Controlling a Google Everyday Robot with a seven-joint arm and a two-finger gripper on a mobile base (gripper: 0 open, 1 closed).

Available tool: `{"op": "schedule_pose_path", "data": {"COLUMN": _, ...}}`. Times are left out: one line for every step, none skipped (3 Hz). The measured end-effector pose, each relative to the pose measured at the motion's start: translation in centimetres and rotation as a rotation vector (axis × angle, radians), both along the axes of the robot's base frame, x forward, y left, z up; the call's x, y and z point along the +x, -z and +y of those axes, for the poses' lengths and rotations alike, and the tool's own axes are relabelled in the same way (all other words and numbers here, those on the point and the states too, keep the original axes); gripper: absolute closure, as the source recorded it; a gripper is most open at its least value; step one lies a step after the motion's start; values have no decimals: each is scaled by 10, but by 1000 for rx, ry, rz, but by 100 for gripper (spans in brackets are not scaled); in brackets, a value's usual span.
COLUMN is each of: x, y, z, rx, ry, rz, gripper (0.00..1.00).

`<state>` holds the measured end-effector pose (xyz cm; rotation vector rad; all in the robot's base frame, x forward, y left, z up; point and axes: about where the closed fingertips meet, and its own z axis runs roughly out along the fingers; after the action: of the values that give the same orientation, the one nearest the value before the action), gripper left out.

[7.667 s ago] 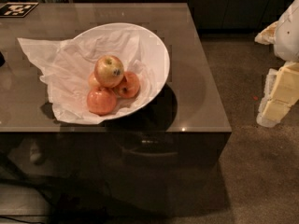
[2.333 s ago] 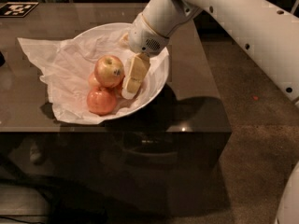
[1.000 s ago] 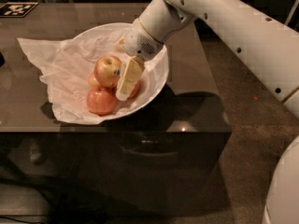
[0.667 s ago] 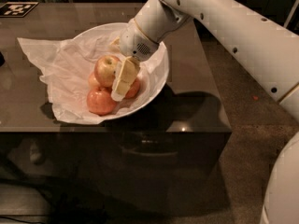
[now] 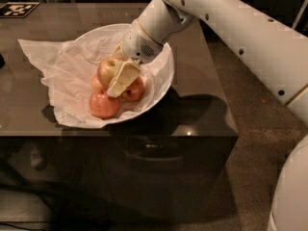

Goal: Pick apple from white bowl

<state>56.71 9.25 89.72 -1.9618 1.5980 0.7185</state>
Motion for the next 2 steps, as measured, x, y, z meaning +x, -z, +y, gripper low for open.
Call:
{"op": "schedule_pose_path", "data": {"x": 0, "y": 0, "z": 0, "rx": 0, "ry": 0, "rz": 0, "gripper": 66}}
{"op": "schedule_pose_path", "data": {"x": 0, "y": 0, "z": 0, "rx": 0, "ry": 0, "rz": 0, "gripper": 89}}
